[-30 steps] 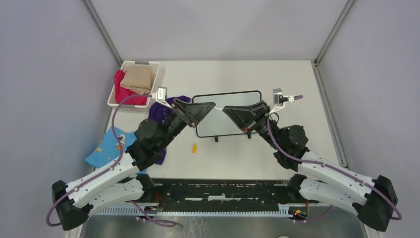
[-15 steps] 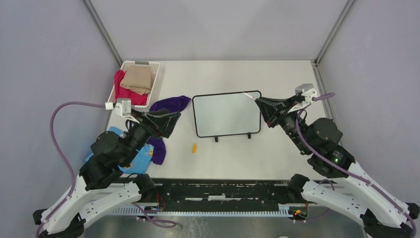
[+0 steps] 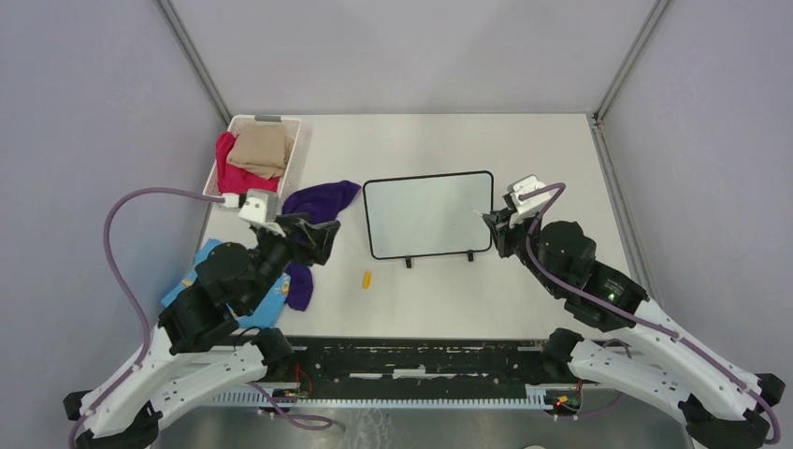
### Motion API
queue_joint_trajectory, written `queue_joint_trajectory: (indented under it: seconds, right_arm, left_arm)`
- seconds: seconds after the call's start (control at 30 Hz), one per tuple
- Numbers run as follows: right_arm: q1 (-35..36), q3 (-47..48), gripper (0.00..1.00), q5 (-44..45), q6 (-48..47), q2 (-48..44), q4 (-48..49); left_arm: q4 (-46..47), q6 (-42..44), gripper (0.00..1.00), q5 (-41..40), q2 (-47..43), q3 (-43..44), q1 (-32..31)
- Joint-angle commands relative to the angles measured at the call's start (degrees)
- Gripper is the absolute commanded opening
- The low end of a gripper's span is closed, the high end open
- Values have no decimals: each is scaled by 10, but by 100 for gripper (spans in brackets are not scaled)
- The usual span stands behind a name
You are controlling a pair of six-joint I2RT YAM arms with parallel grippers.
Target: Write a sentence on the whiteboard
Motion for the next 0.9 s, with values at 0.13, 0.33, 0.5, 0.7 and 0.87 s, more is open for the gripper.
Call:
queue_joint_trajectory:
  seconds: [0.13, 0.33, 0.5, 0.7, 0.87]
  right_arm:
    - [1, -35, 0, -34, -13, -38, 20]
    - [1, -72, 0, -46, -2, -59, 80]
    - [1, -85, 0, -65, -29, -58, 112]
    - [1, -111, 0, -89, -74, -58, 153]
    - [1, -126, 0, -69, -85, -40, 170]
  left_arm:
    - [28, 3, 78, 37, 102, -8, -1]
    - [91, 0, 78, 16, 139, -21, -1]
    - [144, 56, 78, 23, 176, -34, -1]
    - [224, 101, 78, -42, 228, -60, -1]
    - [271, 106, 77, -12, 270, -83, -1]
